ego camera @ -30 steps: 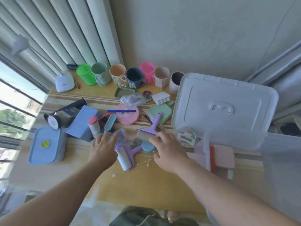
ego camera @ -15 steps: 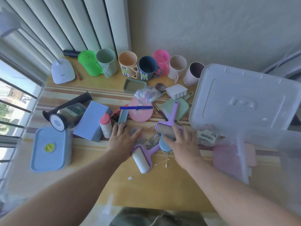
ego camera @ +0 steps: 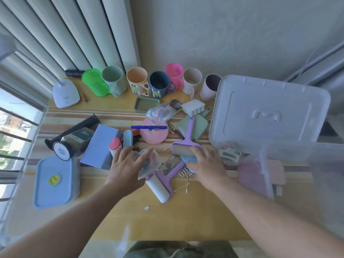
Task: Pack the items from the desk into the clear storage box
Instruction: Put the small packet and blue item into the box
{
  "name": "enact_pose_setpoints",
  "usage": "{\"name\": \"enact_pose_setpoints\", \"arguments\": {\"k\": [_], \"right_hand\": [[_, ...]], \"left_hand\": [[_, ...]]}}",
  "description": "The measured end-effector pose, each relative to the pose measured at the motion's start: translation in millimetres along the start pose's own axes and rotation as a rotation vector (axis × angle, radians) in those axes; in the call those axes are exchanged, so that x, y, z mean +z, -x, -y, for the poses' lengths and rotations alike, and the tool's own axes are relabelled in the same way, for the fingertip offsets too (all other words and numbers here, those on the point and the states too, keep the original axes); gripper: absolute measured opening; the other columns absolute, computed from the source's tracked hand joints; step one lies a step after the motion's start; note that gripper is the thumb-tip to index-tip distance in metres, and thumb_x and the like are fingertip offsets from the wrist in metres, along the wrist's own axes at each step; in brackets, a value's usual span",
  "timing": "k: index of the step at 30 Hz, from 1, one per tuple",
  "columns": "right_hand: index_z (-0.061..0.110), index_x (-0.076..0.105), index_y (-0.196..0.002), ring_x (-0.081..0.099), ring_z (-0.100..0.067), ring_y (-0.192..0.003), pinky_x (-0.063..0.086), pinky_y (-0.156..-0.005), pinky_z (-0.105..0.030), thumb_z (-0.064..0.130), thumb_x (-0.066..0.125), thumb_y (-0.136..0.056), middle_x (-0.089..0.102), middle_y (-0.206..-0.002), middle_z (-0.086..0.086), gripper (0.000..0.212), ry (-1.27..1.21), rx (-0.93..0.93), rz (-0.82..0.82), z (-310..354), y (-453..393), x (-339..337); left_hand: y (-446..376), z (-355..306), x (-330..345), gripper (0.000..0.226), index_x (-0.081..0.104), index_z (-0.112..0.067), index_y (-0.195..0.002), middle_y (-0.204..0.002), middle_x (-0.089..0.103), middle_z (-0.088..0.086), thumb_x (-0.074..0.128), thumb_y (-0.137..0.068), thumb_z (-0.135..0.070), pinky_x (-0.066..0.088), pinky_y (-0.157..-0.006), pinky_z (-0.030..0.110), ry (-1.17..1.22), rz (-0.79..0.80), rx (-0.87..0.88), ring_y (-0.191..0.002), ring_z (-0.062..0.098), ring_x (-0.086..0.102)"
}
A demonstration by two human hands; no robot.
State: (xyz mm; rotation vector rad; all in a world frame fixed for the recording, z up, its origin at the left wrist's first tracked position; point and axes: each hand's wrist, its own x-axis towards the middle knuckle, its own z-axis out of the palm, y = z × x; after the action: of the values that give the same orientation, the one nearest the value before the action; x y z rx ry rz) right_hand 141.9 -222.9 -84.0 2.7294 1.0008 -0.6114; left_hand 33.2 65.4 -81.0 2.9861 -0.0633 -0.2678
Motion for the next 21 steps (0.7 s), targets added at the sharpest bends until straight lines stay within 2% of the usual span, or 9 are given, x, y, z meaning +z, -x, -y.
{"name": "enact_pose_setpoints", "arguments": {"k": [2, 4, 6, 8, 11, 14, 16, 21], "right_hand": [[0.033, 0.057, -0.126, 0.039, -0.039, -0.122, 0.046, -0.094, -0.048, 0.018, 0.077, -0.08, 0.03, -0.148, -0.008, 0.052, -0.022, 0.128, -0.012, -7.2, 9.5, 5.0], [0.036, 0.048, -0.138, 0.042, -0.037, -0.122, 0.05, -0.093, -0.046, 0.037, 0.076, -0.084, 0.035, -0.144, -0.007, 0.061, -0.087, 0.25, -0.006, -13.0, 15.5, 9.8], [0.034, 0.045, -0.141, 0.046, -0.034, -0.122, 0.049, -0.094, -0.045, 0.055, 0.069, -0.085, 0.042, -0.14, -0.006, 0.064, -0.209, 0.327, 0.019, -14.5, 16.1, 12.4], [0.03, 0.046, -0.14, 0.047, -0.032, -0.124, 0.048, -0.094, -0.044, 0.063, 0.062, -0.085, 0.049, -0.138, -0.003, 0.066, -0.232, 0.304, 0.014, -9.4, 12.1, 14.8], [0.026, 0.043, -0.144, 0.046, -0.029, -0.129, 0.051, -0.092, -0.044, 0.073, 0.06, -0.081, 0.052, -0.135, -0.001, 0.081, -0.314, 0.283, 0.006, 4.4, 3.8, 20.1], [0.024, 0.041, -0.144, 0.044, -0.026, -0.132, 0.055, -0.09, -0.044, 0.068, 0.068, -0.082, 0.049, -0.137, 0.0, 0.081, -0.413, 0.323, -0.002, 14.6, -6.7, 26.5], [0.024, 0.044, -0.141, 0.044, -0.026, -0.131, 0.056, -0.087, -0.043, 0.064, 0.072, -0.082, 0.049, -0.134, 0.001, 0.076, -0.416, 0.32, -0.016, 17.4, -11.3, 29.8], [0.025, 0.051, -0.125, 0.053, -0.024, -0.117, 0.056, -0.077, -0.041, 0.059, 0.074, -0.076, 0.049, -0.125, 0.004, 0.063, -0.447, 0.322, -0.049, 10.2, 9.2, 24.1]], "left_hand": [[1.9, -4.2, -3.8, 0.099, 0.043, -0.032, -0.152, -0.113, 0.065, 0.006, 0.082, -0.062, -0.049, 0.036, -0.105, 0.048, 0.022, -0.012, 0.008, -0.119, 0.036, 0.05], [3.4, -10.3, -7.1, 0.094, 0.046, -0.031, -0.148, -0.113, 0.063, 0.005, 0.081, -0.062, -0.042, 0.039, -0.102, 0.046, 0.055, -0.026, 0.039, -0.115, 0.034, 0.053], [4.7, -19.1, -10.6, 0.092, 0.045, -0.03, -0.145, -0.114, 0.06, 0.006, 0.08, -0.061, -0.033, 0.043, -0.1, 0.045, 0.101, -0.036, 0.081, -0.108, 0.033, 0.057], [7.8, -30.1, -13.8, 0.091, 0.043, -0.029, -0.142, -0.116, 0.057, 0.007, 0.079, -0.059, -0.025, 0.048, -0.095, 0.043, 0.155, -0.046, 0.095, -0.1, 0.033, 0.058], [15.7, -47.7, -17.0, 0.091, 0.039, -0.029, -0.142, -0.12, 0.052, 0.007, 0.076, -0.059, -0.021, 0.055, -0.078, 0.042, 0.23, -0.044, 0.079, -0.096, 0.033, 0.059], [25.9, -64.1, -20.1, 0.096, 0.04, -0.035, -0.146, -0.111, 0.048, 0.004, 0.076, -0.058, -0.021, 0.052, -0.064, 0.037, 0.22, -0.022, 0.072, -0.086, 0.028, 0.056], [32.3, -72.5, -20.9, 0.096, 0.044, -0.037, -0.144, -0.107, 0.048, 0.002, 0.076, -0.055, -0.017, 0.042, -0.058, 0.029, 0.197, -0.013, 0.07, -0.081, 0.025, 0.055], [38.6, -79.6, -20.4, 0.083, 0.054, -0.034, -0.133, -0.104, 0.046, 0.0, 0.076, -0.055, -0.019, 0.033, -0.058, 0.027, 0.207, 0.015, 0.069, -0.076, 0.025, 0.056]]}}
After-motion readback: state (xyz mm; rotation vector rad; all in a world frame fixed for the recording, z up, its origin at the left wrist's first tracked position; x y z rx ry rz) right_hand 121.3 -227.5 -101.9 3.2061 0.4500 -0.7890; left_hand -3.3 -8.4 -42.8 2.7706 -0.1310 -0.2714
